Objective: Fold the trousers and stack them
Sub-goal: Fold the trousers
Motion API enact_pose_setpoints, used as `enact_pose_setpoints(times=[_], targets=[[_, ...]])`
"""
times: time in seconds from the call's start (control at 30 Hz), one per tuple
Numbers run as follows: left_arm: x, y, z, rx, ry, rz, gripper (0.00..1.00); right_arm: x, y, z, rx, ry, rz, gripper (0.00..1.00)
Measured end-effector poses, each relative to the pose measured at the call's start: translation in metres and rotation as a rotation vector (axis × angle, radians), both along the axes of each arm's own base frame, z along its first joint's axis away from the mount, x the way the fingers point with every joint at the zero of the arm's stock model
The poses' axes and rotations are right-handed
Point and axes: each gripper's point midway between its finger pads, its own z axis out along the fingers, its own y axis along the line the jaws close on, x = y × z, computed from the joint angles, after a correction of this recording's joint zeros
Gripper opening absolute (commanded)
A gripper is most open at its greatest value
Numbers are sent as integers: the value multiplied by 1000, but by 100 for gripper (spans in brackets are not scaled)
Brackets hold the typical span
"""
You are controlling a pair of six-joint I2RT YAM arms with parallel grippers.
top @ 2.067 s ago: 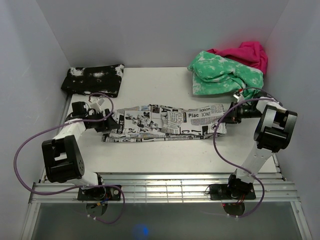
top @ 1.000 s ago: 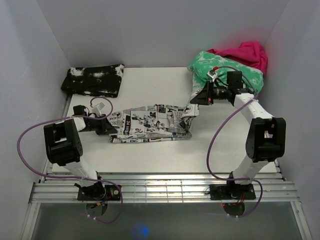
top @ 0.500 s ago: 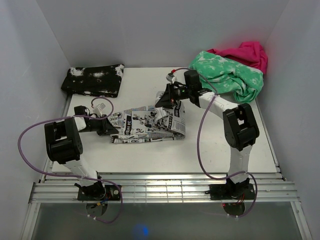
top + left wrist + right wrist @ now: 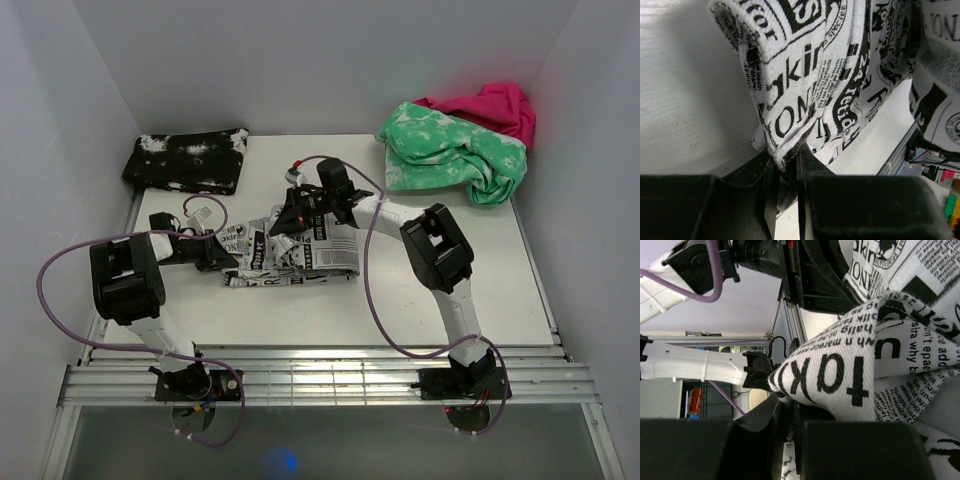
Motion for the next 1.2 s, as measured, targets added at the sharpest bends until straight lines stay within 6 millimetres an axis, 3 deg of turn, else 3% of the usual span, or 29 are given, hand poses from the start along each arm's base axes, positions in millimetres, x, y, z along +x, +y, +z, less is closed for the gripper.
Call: enact_pose_setpoints(times=[0.5,1.2], targets=[[-1,-6,-2,-52,11,-9,0,-4,55,-25,27,36,32,8],[0,-9,-2,-82,14,-11,0,-12,82,-34,61,61,47,8]])
